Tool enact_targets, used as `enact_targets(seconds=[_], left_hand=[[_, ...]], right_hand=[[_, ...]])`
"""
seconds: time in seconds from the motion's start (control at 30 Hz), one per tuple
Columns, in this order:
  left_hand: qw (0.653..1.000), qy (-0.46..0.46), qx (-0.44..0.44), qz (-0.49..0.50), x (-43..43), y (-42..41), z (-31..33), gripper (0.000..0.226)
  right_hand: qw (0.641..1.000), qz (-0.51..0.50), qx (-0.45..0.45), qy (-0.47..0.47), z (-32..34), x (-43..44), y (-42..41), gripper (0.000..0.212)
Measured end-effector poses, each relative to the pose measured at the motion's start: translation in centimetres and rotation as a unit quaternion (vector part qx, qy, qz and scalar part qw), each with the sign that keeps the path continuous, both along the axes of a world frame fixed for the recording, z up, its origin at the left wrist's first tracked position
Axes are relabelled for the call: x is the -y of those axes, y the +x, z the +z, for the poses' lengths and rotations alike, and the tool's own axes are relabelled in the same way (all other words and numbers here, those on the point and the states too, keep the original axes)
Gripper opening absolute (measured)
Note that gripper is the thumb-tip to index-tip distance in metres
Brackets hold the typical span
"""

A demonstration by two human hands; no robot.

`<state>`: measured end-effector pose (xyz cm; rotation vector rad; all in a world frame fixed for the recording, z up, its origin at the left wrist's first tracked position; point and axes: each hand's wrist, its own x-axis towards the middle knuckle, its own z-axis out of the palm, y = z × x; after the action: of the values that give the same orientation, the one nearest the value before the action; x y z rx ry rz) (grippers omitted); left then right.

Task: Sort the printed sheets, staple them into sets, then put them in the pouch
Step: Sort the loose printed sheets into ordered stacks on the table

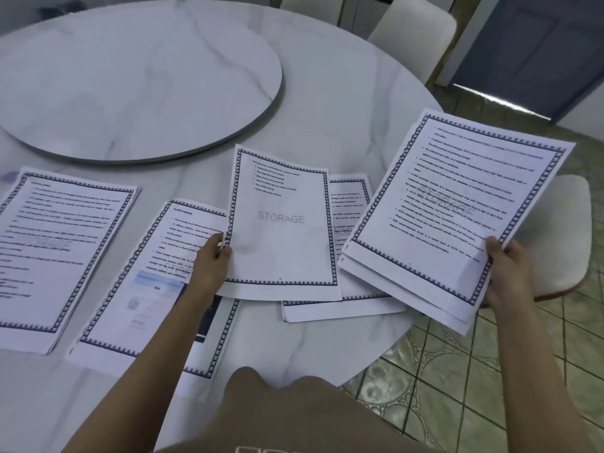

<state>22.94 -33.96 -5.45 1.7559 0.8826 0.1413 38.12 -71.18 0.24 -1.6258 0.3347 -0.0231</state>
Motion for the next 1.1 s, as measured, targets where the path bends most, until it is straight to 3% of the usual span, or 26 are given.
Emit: enact_targets(seconds=[0.33,0.7,0.93,1.1], left_hand=[[0.999,0.003,-0.033,-0.018,-0.2,-0.2,-0.2,0.034],[0.997,-0.024,-0.062,-0.042,2.2,-0.9,0.6,0.043],[0.996,0.002,-0.068,-0.055,3.8,-1.6,0.7,0.038],[0.999,-0.007,-0.026,-0.042,2.7,-2.3,1.2,0.033]], right_hand=[[0.996,0.064,-0.032,0.052,-1.8,-5.6,1.6,0.016],[0.968,0.227,-0.103,-0.001,-5.0,-12.3,1.1,0.029],[0.961,0.249,-0.12,0.005,-5.8,-13.3,0.8,0.031],[0.963,0.236,-0.126,-0.007,-5.8,-13.1,1.0,0.023]])
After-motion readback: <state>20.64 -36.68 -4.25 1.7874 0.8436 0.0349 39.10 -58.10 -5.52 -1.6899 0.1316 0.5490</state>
